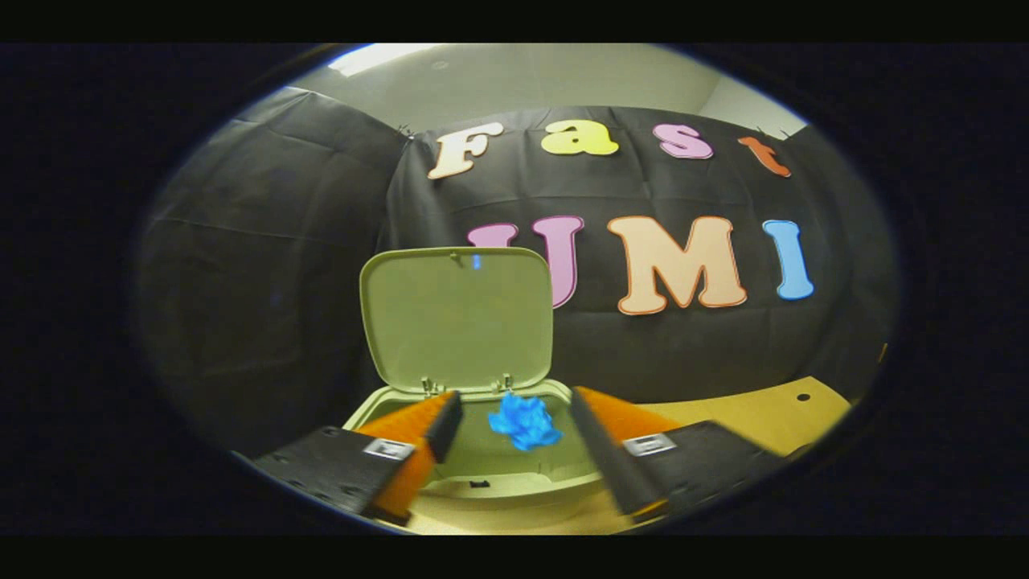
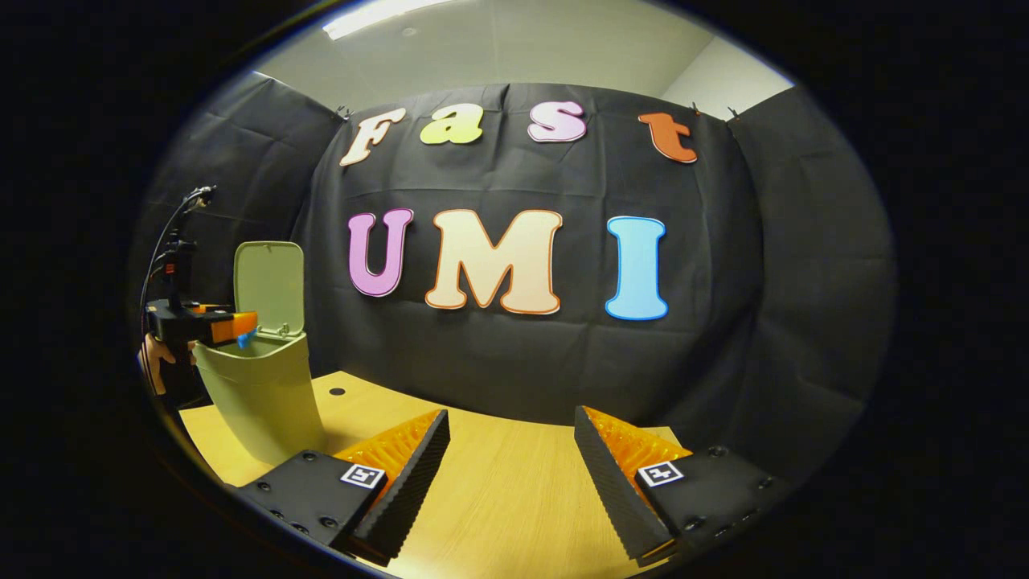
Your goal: Press the lid of the desktop garbage bin to open it, pick up the crumpled paper on the desktop and throw it into the bin, then pick up the pop can on the desktop and drop it into the bin, and finally close the garbage bin lid.
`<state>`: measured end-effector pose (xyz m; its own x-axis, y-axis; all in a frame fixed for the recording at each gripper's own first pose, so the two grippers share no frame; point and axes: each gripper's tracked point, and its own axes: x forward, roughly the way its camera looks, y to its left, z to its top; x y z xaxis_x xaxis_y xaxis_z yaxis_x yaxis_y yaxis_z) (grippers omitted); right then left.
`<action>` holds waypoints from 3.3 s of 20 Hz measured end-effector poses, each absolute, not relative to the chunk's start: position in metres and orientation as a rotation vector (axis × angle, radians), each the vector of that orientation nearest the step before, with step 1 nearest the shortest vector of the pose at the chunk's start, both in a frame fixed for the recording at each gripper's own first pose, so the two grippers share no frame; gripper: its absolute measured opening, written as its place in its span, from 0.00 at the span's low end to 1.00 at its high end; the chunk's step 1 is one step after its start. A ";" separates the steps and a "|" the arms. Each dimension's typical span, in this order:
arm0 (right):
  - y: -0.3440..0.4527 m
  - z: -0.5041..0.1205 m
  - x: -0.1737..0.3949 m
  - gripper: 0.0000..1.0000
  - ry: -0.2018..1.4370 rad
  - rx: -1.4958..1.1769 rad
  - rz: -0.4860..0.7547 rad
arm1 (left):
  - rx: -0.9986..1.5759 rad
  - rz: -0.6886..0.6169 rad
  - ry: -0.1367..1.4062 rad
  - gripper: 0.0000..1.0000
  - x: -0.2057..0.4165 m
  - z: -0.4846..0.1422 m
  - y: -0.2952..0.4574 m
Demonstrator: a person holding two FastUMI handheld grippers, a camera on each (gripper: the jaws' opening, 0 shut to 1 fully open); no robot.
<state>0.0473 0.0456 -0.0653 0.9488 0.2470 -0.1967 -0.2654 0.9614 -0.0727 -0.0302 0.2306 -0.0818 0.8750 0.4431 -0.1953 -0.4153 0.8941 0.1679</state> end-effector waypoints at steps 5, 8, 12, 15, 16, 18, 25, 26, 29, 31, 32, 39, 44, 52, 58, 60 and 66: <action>0.052 -0.065 0.048 0.98 0.181 -0.114 0.254 | 0.181 0.456 0.128 0.92 -0.009 -0.028 0.246; 0.049 -0.063 0.048 0.98 0.177 -0.104 0.225 | 0.203 0.460 0.078 0.93 0.010 0.001 0.261; 0.039 -0.064 0.046 0.98 0.180 -0.079 0.165 | 0.202 0.448 0.023 0.92 0.037 0.028 0.282; 0.032 -0.071 0.040 1.00 0.196 -0.062 0.115 | 0.164 0.461 0.021 0.92 0.058 0.034 0.306; 0.030 -0.072 0.038 1.00 0.198 -0.057 0.098 | 0.154 0.463 0.022 0.92 0.062 0.037 0.311; 0.026 -0.075 0.034 1.00 0.202 -0.053 0.068 | 0.159 0.458 0.034 0.92 0.076 0.038 0.319; 0.029 -0.086 0.029 0.98 0.228 -0.030 0.044 | 0.142 0.414 0.159 0.97 0.090 0.022 0.318; 0.030 -0.087 0.029 0.98 0.231 -0.034 0.054 | 0.138 0.411 0.155 0.94 0.086 0.023 0.315; 0.033 -0.086 0.031 0.98 0.233 -0.043 0.099 | 0.116 0.420 0.170 0.99 0.075 0.026 0.310; 0.030 -0.085 0.034 0.98 0.232 -0.047 0.125 | 0.112 0.426 0.183 0.99 0.056 0.021 0.298; 0.029 -0.085 0.035 0.98 0.236 -0.043 0.138 | 0.116 0.433 0.189 0.99 0.049 0.020 0.295; 0.020 -0.095 0.036 0.98 0.274 -0.030 0.221 | 0.098 0.471 0.260 0.99 0.006 -0.007 0.263; 0.025 -0.098 0.038 0.98 0.298 -0.014 0.277 | 0.048 0.496 0.359 0.99 -0.023 -0.054 0.251; 0.034 -0.109 0.037 0.98 0.325 -0.065 0.334 | -0.006 0.518 0.479 0.97 -0.045 -0.115 0.243; 0.042 -0.117 0.043 0.98 0.346 -0.048 0.350 | 0.007 0.511 0.540 0.98 -0.051 -0.136 0.240; 0.047 -0.123 0.044 0.98 0.365 -0.031 0.357 | 0.027 0.505 0.534 0.98 -0.052 -0.136 0.240; 0.062 -0.115 0.048 0.98 0.349 0.007 0.381 | -0.009 0.439 0.419 0.98 -0.047 -0.132 0.235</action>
<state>0.0479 0.0620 -0.1151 0.8694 0.3655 -0.3325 -0.3631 0.9290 0.0720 -0.0473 0.2347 -0.1323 0.8213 0.4107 -0.3960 -0.4143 0.9065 0.0809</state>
